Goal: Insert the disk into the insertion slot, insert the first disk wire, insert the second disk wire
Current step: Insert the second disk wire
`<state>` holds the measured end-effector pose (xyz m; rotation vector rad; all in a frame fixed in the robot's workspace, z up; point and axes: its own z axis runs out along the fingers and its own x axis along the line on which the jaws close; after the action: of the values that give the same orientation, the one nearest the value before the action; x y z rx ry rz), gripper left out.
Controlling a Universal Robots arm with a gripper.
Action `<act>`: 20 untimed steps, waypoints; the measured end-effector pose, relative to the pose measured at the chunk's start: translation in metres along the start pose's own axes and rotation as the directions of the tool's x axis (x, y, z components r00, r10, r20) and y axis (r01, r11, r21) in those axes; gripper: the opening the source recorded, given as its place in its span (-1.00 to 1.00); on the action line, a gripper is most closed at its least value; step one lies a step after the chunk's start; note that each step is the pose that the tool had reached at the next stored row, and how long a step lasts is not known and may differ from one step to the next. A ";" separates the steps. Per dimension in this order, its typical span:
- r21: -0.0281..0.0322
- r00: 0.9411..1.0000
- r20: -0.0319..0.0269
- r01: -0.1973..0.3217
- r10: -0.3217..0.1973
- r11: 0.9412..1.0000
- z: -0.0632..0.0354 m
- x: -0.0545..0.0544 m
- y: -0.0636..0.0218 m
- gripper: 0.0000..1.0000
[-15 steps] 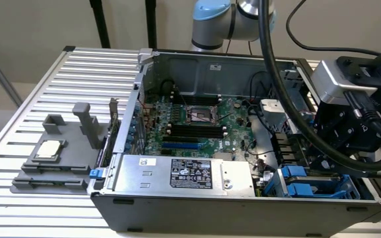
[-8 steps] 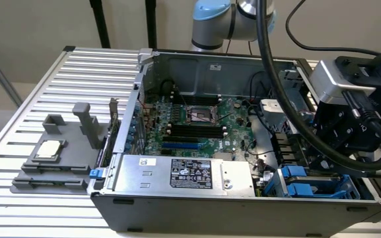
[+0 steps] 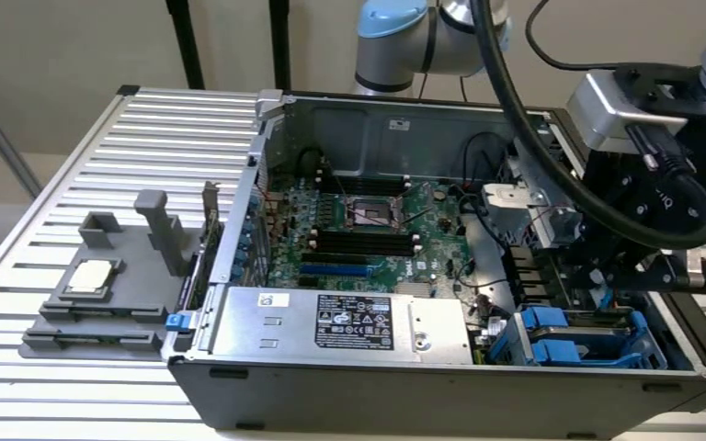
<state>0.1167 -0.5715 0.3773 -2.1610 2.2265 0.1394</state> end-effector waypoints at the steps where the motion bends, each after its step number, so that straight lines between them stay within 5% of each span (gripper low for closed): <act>1: 0.000 1.000 -0.002 0.000 0.000 1.000 -0.0009 -0.003 0.0001 -0.38; 9: 0.002 0.999 -0.037 -0.007 0.007 1.000 -0.0013 -0.013 -0.0062 -0.38; 20: 0.004 0.998 -0.061 -0.018 0.018 1.000 0.0004 -0.015 -0.0109 -0.22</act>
<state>0.1281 -0.5569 0.3778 -2.1732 2.2765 0.0715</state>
